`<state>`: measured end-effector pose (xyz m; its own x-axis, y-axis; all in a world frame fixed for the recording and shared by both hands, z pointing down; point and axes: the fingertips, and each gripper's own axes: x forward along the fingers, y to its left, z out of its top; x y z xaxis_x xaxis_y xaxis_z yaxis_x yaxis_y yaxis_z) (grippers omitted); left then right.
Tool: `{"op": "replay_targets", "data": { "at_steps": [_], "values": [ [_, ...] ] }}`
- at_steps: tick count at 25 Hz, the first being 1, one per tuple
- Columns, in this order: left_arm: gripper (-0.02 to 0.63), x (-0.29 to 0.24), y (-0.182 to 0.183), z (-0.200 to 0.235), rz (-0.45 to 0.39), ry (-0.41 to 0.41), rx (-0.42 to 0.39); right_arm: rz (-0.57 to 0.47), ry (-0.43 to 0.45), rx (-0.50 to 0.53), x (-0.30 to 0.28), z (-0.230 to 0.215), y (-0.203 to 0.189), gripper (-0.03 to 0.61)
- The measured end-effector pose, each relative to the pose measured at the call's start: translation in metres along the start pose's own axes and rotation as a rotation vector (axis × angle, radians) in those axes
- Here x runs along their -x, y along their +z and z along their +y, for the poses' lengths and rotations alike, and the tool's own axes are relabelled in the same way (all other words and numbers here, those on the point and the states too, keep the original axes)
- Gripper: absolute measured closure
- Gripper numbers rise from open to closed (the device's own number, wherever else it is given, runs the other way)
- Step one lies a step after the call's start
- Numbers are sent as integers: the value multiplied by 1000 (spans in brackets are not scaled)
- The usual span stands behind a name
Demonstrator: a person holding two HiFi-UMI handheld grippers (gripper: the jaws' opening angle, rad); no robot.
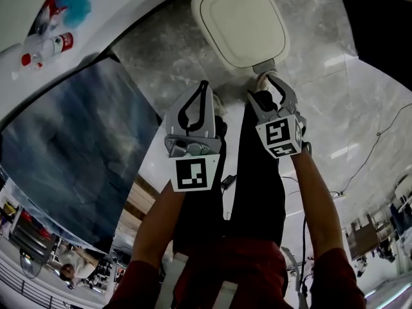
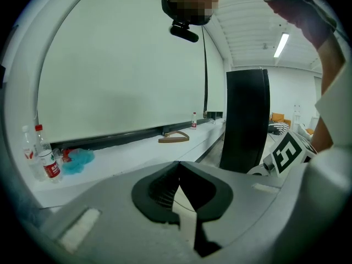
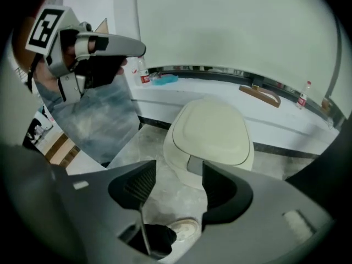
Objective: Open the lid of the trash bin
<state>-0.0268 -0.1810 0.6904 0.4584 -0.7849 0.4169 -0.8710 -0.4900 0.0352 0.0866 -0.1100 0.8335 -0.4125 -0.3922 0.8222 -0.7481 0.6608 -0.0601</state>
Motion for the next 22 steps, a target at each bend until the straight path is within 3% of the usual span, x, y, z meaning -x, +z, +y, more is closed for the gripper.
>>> {"op": "replay_targets", "data": {
  "at_steps": [4,8,22],
  "values": [
    [608,-2,-5,8,3,15,9,70,10,111,-16,2,-12,323],
    [607,-2,-8,13,0,26,13,105,8,158,-23,1,-18,322],
    [609,-2,-17,17,15,33,16,124,-30,117,-32,-3,-24,314]
  ]
}}
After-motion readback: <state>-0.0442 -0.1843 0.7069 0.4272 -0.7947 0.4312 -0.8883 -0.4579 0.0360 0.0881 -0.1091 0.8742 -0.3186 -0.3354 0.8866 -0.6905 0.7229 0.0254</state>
